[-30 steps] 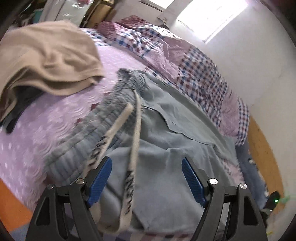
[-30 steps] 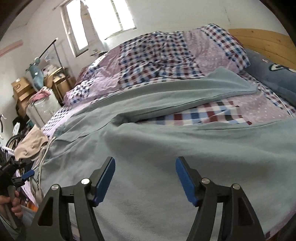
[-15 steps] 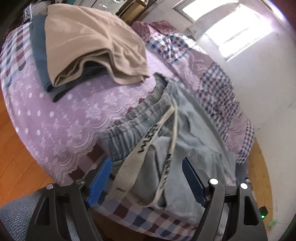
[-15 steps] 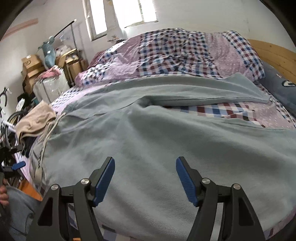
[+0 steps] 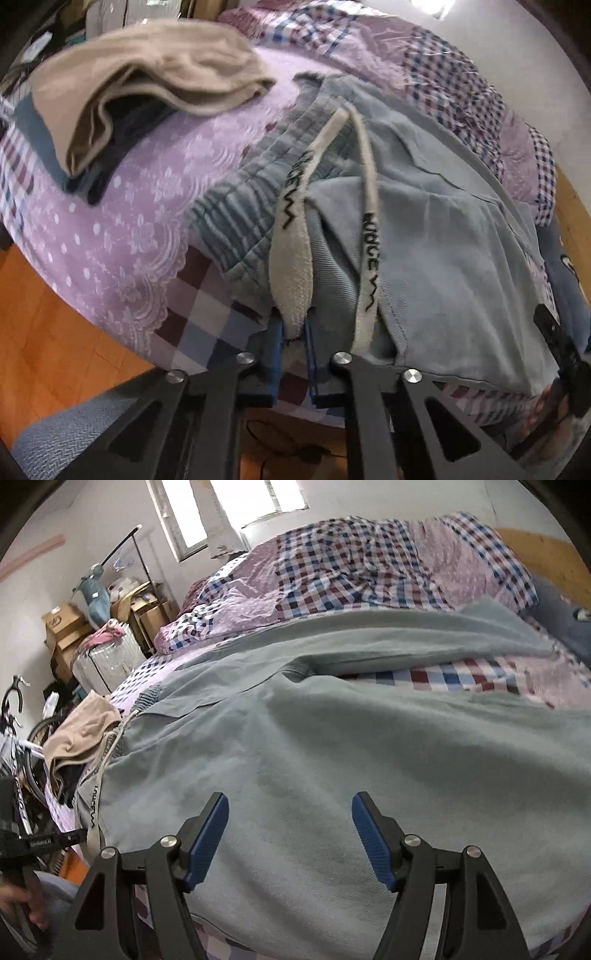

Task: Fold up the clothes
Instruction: 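Release the cuff and move the left tool to the drawstring waistband, then grasp the white drawstring with the left tool and pull it out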

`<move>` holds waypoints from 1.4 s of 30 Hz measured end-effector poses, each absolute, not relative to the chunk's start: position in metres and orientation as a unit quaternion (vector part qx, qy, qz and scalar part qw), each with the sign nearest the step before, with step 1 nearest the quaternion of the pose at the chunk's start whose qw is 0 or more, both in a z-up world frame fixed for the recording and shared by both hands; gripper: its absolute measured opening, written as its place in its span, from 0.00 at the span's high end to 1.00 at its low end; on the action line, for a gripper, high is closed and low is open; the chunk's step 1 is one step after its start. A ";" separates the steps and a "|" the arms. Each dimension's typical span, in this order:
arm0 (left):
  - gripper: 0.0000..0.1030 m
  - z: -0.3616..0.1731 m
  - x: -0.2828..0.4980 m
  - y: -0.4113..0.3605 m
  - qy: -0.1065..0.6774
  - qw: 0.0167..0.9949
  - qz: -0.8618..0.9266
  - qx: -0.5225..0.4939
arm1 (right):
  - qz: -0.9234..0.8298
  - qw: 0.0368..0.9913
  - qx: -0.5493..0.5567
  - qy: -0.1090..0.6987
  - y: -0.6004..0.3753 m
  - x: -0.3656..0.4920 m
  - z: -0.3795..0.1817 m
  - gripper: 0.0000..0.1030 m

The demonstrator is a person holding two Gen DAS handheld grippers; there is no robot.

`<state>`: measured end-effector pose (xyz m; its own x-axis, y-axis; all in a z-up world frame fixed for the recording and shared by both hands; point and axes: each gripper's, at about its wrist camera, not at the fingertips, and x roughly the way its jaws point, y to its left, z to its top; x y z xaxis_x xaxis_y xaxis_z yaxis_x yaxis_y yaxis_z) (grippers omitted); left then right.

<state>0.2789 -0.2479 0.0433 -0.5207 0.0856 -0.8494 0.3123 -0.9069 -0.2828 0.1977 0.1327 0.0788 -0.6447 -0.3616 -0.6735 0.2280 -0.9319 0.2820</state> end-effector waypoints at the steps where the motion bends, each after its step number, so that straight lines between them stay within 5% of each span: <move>1: 0.97 0.047 0.281 -0.247 0.208 0.061 -0.852 0.477 | -0.902 0.163 0.389 -0.092 0.133 0.197 0.079 0.29; 10: 0.98 0.088 0.300 -0.228 0.268 -0.075 -0.877 0.392 | -0.892 0.166 0.396 -0.140 0.143 0.190 0.078 0.29; 16: 0.98 0.106 0.298 -0.226 0.266 -0.077 -0.882 0.382 | -0.880 0.173 0.409 -0.168 0.145 0.184 0.073 0.29; 26: 0.96 0.061 0.279 -0.211 0.201 -0.006 -0.846 0.494 | -0.870 0.187 0.419 -0.178 0.139 0.181 0.070 0.29; 28: 0.87 0.058 0.275 -0.206 0.183 0.004 -0.848 0.497 | -0.869 0.188 0.420 -0.179 0.137 0.181 0.069 0.29; 31: 0.50 0.053 0.268 -0.201 0.155 0.027 -0.851 0.500 | -0.869 0.191 0.422 -0.176 0.135 0.181 0.069 0.29; 35: 0.43 0.049 0.258 -0.201 0.144 0.037 -0.857 0.493 | -0.867 0.193 0.425 -0.172 0.132 0.181 0.067 0.29; 39: 0.47 0.043 0.252 -0.196 0.123 0.034 -0.859 0.496 | -0.866 0.191 0.429 -0.172 0.132 0.179 0.065 0.29; 41: 0.86 0.042 0.253 -0.194 0.115 0.035 -0.859 0.498 | -0.865 0.191 0.430 -0.174 0.132 0.179 0.064 0.29; 42: 0.91 0.042 0.254 -0.194 0.116 0.033 -0.859 0.497 | -0.865 0.191 0.430 -0.174 0.132 0.179 0.064 0.29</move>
